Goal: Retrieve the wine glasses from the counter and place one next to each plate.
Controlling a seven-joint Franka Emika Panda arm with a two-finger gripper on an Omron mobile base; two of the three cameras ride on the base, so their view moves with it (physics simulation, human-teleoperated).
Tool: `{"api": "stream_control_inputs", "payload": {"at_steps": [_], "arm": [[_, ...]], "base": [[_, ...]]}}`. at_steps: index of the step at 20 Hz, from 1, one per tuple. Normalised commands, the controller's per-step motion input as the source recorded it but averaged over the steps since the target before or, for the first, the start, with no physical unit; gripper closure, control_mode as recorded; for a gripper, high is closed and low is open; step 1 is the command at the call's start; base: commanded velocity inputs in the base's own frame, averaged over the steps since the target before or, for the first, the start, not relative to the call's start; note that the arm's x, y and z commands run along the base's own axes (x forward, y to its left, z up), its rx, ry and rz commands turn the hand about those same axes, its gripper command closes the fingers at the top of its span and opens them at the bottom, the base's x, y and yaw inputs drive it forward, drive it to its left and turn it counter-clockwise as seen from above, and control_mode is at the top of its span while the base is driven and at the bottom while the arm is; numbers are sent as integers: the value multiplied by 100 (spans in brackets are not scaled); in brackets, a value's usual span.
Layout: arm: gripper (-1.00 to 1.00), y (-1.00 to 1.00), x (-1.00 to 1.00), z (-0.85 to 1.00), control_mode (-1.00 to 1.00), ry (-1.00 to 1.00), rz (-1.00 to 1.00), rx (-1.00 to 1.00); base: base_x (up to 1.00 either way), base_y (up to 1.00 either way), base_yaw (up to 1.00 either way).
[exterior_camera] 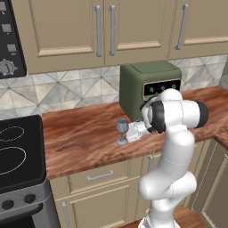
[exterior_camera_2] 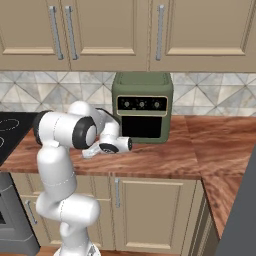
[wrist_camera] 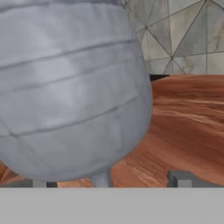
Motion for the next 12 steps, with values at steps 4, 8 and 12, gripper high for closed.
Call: {"api": "stream_control_inputs", "payload": {"at_steps": [4,8,12], "arm": [[-100,10,0,0,-100,4,0,4],[100,14,0,0,-100,4,0,5],[100,1,0,0,-100,0,0,4]], "base": [[0,0,0],[0,0,0],[0,0,0]]}}
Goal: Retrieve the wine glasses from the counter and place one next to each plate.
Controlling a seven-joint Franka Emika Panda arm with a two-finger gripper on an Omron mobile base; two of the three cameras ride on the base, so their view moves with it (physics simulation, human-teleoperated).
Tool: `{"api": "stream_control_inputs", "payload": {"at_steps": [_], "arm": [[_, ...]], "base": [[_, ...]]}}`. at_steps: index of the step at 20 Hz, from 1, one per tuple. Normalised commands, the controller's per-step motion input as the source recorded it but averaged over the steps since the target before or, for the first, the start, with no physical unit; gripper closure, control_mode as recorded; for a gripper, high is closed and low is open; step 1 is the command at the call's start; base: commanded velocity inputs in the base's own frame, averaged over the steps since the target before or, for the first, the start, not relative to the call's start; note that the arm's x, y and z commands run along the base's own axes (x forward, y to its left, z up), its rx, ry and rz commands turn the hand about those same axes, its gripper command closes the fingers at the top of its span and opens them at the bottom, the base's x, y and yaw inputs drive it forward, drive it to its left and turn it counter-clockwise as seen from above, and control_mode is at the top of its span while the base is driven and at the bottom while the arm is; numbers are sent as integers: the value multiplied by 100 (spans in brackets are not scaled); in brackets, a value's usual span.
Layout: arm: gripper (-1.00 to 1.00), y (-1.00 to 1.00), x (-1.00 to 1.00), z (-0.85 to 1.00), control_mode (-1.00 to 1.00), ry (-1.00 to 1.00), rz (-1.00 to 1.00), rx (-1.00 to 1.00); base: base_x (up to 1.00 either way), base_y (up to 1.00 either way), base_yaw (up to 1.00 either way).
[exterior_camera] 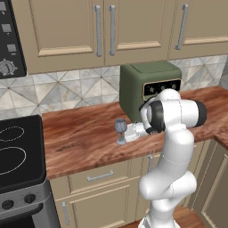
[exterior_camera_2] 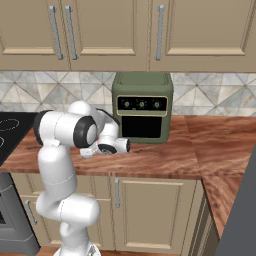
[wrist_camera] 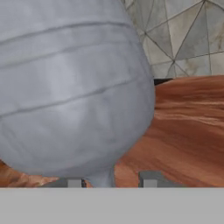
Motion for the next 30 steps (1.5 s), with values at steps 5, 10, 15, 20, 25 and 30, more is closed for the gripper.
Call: {"api": "stream_control_inputs", "payload": {"at_steps": [5,10,15,20,25,30], "arm": [[100,0,-1,2,-100,0,0,1],[100,4,-22,62,-100,-11,0,0],[100,2,-48,100,-100,-29,2,0],[100,0,-67,100,-100,-17,4,0],[100,-5,-89,100,-100,0,1,0],[100,0,-88,100,-100,7,0,0]], "base": [[0,0,0],[0,0,0],[0,0,0],[0,0,0],[0,0,0],[0,0,0]]}}
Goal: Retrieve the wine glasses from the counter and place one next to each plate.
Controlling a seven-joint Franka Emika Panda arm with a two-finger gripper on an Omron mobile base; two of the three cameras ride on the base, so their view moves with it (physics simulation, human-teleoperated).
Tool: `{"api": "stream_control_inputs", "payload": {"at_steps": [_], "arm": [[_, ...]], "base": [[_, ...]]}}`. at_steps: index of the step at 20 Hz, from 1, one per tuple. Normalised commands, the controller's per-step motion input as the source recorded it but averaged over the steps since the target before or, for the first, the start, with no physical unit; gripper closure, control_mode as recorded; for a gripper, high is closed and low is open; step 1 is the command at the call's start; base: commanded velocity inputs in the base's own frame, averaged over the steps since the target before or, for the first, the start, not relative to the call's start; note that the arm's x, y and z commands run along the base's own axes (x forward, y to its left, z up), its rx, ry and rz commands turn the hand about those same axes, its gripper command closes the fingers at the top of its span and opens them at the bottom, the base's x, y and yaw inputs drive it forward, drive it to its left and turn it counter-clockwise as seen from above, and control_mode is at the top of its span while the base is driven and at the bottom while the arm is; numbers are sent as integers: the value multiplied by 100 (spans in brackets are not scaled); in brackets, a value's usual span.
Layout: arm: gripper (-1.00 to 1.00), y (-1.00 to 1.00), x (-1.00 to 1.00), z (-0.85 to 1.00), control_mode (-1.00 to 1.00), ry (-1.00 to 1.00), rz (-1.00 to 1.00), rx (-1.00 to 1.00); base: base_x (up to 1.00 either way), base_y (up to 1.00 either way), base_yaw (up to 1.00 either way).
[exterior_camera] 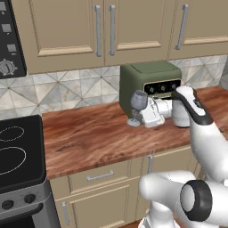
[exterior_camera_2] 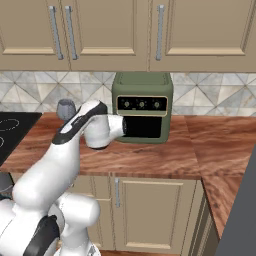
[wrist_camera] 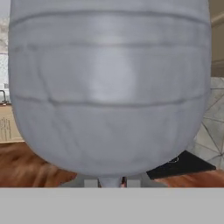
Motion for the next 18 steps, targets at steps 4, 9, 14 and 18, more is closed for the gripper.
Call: {"api": "stream_control_inputs", "payload": {"at_steps": [4,9,14,18], "arm": [[100,0,-73,86,-100,14,0,-8],[100,0,-64,43,-100,2,0,-15],[100,0,-76,28,-100,0,0,-15],[100,0,-75,11,-100,0,0,-11]], "base": [[0,0,0],[0,0,0],[0,0,0],[0,0,0]]}}
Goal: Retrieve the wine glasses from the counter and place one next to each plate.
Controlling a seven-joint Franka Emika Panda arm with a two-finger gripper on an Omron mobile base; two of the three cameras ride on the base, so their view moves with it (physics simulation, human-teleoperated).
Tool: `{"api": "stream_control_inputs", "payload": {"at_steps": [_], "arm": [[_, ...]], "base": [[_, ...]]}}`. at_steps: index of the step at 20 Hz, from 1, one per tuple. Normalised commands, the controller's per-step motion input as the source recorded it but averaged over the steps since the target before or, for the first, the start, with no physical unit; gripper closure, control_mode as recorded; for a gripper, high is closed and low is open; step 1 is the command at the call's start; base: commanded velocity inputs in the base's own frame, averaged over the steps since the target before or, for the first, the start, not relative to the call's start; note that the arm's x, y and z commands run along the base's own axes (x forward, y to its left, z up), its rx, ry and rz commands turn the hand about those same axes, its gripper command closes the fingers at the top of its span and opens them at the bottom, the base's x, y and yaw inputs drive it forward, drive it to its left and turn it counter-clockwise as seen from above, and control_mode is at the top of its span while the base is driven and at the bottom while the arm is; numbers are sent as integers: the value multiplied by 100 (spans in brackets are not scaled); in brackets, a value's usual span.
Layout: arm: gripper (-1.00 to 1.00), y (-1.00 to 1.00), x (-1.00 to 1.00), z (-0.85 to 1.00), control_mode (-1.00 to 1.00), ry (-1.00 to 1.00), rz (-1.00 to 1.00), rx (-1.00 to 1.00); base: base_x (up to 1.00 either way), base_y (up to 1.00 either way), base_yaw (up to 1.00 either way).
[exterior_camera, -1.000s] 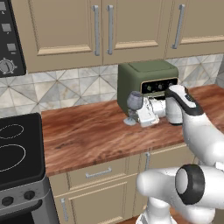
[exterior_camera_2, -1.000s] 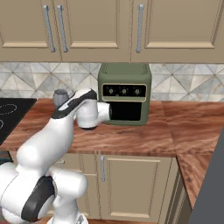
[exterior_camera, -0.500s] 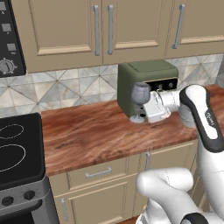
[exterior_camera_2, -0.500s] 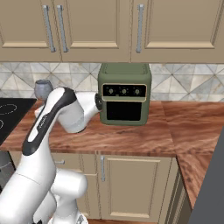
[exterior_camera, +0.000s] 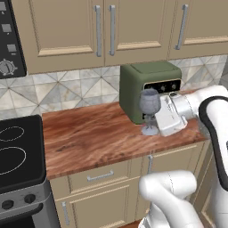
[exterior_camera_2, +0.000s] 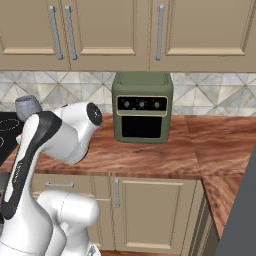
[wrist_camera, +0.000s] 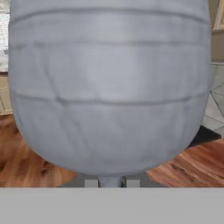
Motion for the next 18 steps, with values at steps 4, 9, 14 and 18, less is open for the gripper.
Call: {"api": "stream_control_inputs", "payload": {"at_steps": [4,9,14,18], "arm": [[100,2,-47,0,100,0,0,-4],[100,0,0,0,100,0,0,0],[100,0,0,0,100,0,0,0],[100,0,0,0,100,0,0,0]], "base": [[-50,-7,0],[-100,-28,5],[-100,0,9],[-100,16,7]]}}
